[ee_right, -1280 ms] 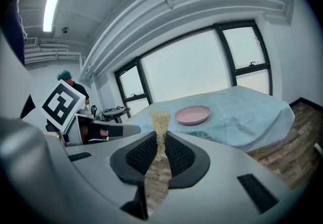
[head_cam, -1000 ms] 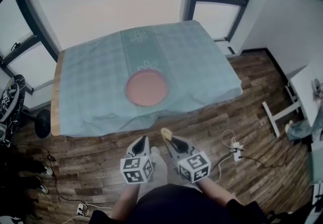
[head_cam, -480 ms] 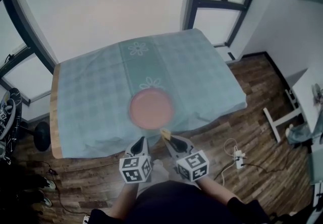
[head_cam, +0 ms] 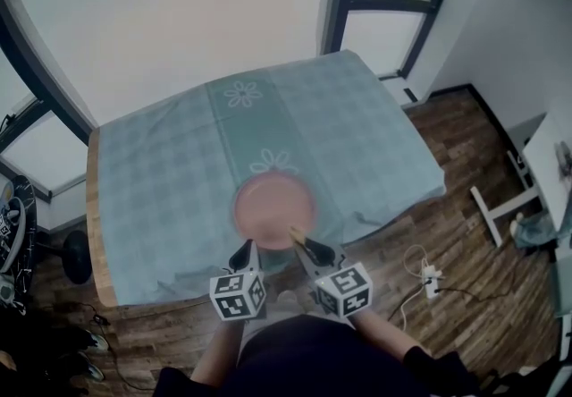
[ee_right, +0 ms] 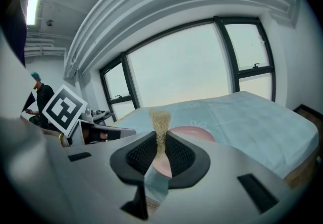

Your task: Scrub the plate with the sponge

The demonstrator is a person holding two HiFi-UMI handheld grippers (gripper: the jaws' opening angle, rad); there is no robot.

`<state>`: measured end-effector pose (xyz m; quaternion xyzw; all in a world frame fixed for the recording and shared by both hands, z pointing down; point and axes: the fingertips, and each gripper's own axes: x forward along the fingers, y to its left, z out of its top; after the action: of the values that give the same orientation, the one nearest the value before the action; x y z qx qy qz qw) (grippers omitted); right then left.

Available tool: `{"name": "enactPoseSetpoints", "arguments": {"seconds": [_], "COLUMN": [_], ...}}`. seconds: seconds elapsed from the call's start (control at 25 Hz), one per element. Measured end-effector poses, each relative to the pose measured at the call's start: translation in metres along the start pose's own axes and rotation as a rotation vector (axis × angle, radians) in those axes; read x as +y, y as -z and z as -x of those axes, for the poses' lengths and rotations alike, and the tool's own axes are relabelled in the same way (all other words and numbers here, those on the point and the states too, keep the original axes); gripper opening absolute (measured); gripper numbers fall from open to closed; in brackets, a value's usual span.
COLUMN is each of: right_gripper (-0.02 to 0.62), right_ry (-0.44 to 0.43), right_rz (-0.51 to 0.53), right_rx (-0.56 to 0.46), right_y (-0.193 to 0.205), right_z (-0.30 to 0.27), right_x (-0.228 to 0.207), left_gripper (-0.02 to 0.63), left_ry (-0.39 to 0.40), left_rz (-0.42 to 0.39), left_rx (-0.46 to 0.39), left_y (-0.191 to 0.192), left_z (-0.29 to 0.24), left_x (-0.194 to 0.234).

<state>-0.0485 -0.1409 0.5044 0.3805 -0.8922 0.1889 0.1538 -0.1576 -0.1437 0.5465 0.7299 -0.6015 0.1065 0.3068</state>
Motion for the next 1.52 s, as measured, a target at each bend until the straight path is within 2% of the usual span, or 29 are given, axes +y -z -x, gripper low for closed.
{"name": "enactPoseSetpoints", "arguments": {"seconds": [0.36, 0.52, 0.64, 0.84, 1.16, 1.52], "right_gripper": [0.054, 0.054, 0.054, 0.054, 0.054, 0.054], "right_ry": [0.027, 0.028, 0.029, 0.022, 0.015, -0.005], "right_rz": [-0.007, -0.015, -0.019, -0.031, -0.029, -0.026], "right_rx": [0.009, 0.021, 0.040, 0.074, 0.083, 0.120], "right_y": [-0.010, -0.008, -0.002, 0.004, 0.003, 0.002], "right_z": [-0.017, -0.022, -0.027, -0.034, -0.057, -0.077], "right_x": [-0.019, -0.024, -0.028, -0.033, -0.048, -0.063], "left_gripper": [0.015, 0.104, 0.131, 0.132, 0.126, 0.037], "left_ry": [-0.041, -0.045, -0.055, -0.048, -0.066, -0.057], "left_rz": [-0.009, 0.007, 0.034, 0.061, 0.047, 0.040], "left_rx": [0.034, 0.085, 0.110, 0.164, 0.240, 0.268], "left_y": [-0.007, 0.003, 0.008, 0.019, 0.028, 0.027], "left_z": [-0.041, -0.065, -0.082, -0.110, -0.149, -0.170], "left_x": [0.046, 0.069, 0.087, 0.104, 0.123, 0.124]}}
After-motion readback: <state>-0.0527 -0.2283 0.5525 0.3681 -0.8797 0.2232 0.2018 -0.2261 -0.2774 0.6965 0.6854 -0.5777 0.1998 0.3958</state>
